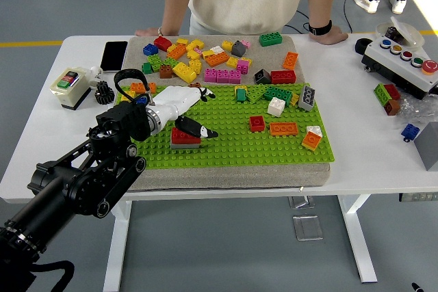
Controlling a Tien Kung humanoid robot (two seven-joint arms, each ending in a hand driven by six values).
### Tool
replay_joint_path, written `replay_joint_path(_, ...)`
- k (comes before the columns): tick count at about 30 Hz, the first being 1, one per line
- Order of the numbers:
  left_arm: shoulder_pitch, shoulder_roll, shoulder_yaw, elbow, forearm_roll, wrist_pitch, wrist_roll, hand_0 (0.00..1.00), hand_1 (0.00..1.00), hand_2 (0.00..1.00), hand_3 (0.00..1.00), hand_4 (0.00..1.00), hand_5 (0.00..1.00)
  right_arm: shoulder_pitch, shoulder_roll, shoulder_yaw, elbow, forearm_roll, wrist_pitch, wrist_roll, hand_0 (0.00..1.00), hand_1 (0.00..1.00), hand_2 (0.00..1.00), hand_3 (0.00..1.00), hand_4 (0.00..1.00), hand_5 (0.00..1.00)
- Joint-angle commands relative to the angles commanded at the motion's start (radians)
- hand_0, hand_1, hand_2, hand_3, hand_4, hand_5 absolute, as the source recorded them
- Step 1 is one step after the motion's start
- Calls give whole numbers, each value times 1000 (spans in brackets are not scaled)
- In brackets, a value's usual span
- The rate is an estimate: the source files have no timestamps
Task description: Pick up the brick,pile it on top of brick,press brick,pick up the brick,pile it on top of brick,press brick
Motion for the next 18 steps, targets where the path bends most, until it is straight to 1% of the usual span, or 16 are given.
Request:
replay_joint_path(6, 0, 3, -5, 17, 0, 10, -4, 850, 785, 812, 850, 998, 474, 0, 1, 0, 0, 0, 1, -1, 752, 676, 722, 716, 998, 648)
replay_joint_path(18, 1, 8, -12, 32, 0, 15, -7, 849, 784, 807, 845, 998, 454, 0, 2, 0, 0, -1, 1, -1, 751, 676, 721, 718, 998, 648)
